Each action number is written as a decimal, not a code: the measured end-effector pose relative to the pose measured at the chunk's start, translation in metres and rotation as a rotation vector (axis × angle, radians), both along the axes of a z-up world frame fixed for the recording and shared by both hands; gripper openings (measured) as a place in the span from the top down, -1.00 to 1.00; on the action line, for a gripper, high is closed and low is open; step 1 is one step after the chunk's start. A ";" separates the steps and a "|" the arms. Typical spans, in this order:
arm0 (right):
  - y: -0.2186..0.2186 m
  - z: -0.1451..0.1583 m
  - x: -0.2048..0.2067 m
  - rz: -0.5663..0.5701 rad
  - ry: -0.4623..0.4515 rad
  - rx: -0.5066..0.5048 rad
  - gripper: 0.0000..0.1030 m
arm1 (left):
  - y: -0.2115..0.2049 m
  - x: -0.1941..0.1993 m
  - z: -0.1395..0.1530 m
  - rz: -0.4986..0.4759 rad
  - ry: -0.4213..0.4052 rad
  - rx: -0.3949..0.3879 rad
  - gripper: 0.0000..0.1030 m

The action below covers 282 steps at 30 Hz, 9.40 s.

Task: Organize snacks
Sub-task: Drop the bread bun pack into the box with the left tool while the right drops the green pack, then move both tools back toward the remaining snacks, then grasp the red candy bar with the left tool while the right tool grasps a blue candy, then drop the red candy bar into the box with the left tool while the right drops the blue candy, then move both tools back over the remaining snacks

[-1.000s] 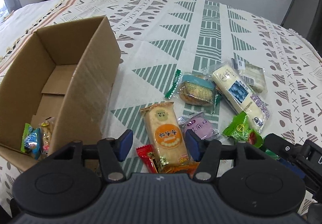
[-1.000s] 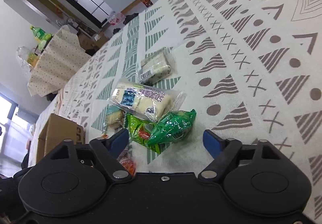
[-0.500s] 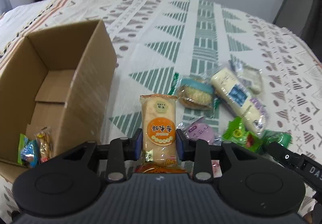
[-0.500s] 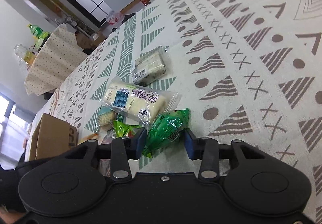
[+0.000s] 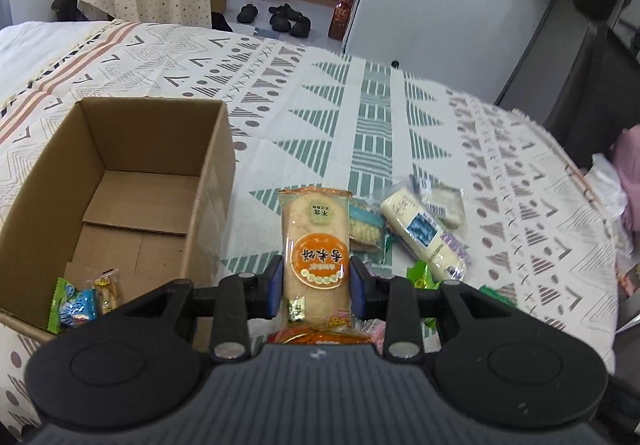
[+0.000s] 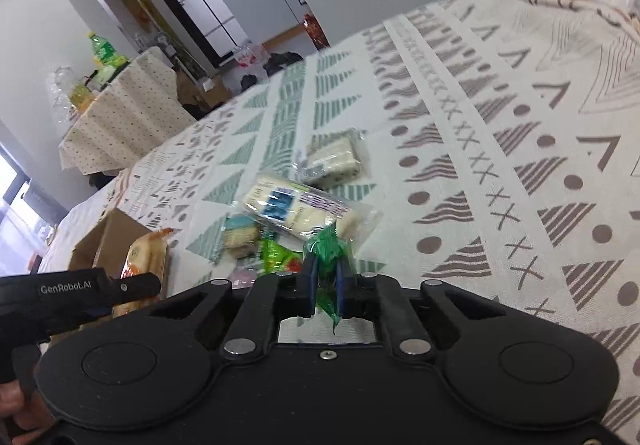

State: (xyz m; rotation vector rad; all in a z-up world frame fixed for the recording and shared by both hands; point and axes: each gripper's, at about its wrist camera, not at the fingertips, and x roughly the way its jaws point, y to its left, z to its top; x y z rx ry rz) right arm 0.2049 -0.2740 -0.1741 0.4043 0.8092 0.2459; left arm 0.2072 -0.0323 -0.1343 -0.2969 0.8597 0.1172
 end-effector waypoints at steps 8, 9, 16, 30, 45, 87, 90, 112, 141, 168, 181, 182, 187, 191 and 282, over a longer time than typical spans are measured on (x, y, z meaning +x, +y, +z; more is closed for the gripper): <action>0.021 0.026 -0.019 0.029 -0.032 -0.053 0.85 | 0.019 -0.018 0.022 0.035 -0.069 -0.057 0.37; 0.025 0.031 -0.020 0.034 -0.038 -0.056 0.85 | 0.022 -0.020 0.025 0.040 -0.081 -0.063 0.37; 0.062 0.061 -0.026 0.096 -0.092 -0.071 0.85 | 0.052 -0.032 0.035 0.099 -0.120 -0.119 0.37; 0.146 0.092 -0.026 0.207 -0.152 -0.102 0.85 | 0.122 -0.043 0.039 0.264 -0.153 -0.189 0.37; 0.226 0.098 -0.024 0.327 -0.142 -0.096 0.84 | 0.162 -0.049 0.027 0.377 -0.115 -0.245 0.27; 0.070 0.065 -0.067 -0.031 0.011 -0.179 -0.99 | 0.027 -0.048 0.019 0.047 0.001 -0.178 -0.71; 0.064 0.061 -0.069 -0.022 0.017 -0.168 -0.99 | 0.015 -0.048 0.017 -0.003 -0.006 -0.160 -0.71; 0.054 -0.006 -0.063 0.034 0.138 0.012 -0.10 | -0.019 -0.036 -0.032 -0.108 0.130 -0.080 0.10; 0.003 -0.020 -0.043 -0.118 0.093 0.118 0.97 | -0.032 -0.008 -0.075 -0.022 0.201 0.042 0.32; 0.044 -0.040 -0.029 -0.024 0.189 -0.047 -0.05 | -0.020 -0.014 -0.048 -0.021 0.080 -0.036 0.70; 0.049 -0.015 -0.035 -0.015 0.125 -0.051 0.57 | -0.004 -0.023 -0.015 -0.014 -0.027 -0.111 0.71; 0.050 -0.012 -0.034 -0.017 0.121 -0.050 0.57 | -0.002 -0.023 -0.011 -0.009 -0.034 -0.117 0.71; 0.060 0.006 -0.032 -0.005 0.088 -0.055 0.57 | 0.012 -0.025 0.005 0.017 -0.070 -0.124 0.71; 0.074 0.022 -0.029 0.026 0.052 -0.060 0.57 | 0.024 -0.026 0.016 0.033 -0.096 -0.135 0.71; 0.042 0.073 -0.025 0.034 -0.034 -0.078 -1.00 | 0.037 -0.031 0.046 0.170 -0.003 -0.110 -0.74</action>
